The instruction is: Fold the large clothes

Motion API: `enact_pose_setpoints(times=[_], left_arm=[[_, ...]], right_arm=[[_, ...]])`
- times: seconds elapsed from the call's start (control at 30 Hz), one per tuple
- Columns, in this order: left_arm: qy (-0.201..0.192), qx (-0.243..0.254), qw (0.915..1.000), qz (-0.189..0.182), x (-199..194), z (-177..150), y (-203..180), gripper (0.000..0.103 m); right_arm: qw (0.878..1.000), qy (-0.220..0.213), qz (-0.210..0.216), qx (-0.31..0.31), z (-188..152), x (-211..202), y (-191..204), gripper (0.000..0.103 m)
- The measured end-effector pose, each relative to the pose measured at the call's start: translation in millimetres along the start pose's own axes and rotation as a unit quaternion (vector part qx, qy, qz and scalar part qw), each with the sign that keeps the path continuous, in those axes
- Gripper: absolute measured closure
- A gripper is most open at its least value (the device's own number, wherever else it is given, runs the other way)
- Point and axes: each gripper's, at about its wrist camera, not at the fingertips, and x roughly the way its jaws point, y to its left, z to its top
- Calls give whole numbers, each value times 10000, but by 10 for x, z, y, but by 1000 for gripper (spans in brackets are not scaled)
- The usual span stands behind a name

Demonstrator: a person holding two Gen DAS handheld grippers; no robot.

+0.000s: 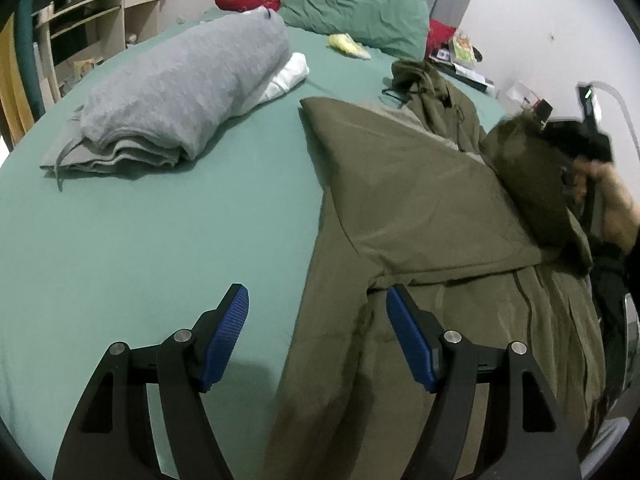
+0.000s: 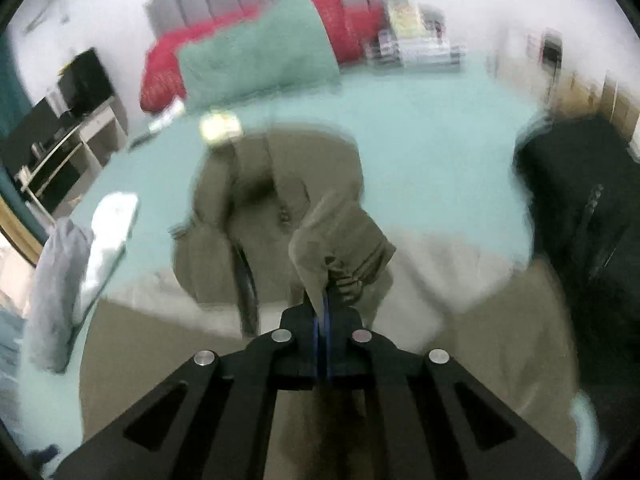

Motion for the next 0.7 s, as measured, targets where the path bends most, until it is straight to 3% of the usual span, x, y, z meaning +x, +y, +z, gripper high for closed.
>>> enact_pose_setpoints(times=[0.1, 0.27, 0.33, 0.43, 0.53, 0.67, 0.7], left_arm=[[-18, -62, 10000, 17, -24, -15, 48, 28], [-110, -69, 9999, 15, -124, -60, 75, 28], [-173, -65, 9998, 40, -156, -64, 78, 28], [-189, -47, 9998, 81, -164, -76, 88, 28], [-140, -52, 9998, 98, -157, -113, 104, 28], [-64, -163, 9998, 119, -129, -105, 170, 28], [-58, -212, 9997, 98, -129, -96, 187, 28]], right_arm=[[9949, -812, 392, -443, 242, -416, 564, 100], [9760, -965, 1036, -1655, 254, -679, 1749, 100], [9702, -771, 1151, -1986, 51, -612, 2070, 100], [9626, -100, 1298, -2376, -450, -251, 2481, 97], [9550, 632, 1436, -2517, -883, 60, 2610, 96], [9428, 1657, 1711, -2335, -1232, 487, 2588, 78], [9414, 1689, 1711, -2364, -1246, 490, 2537, 77]])
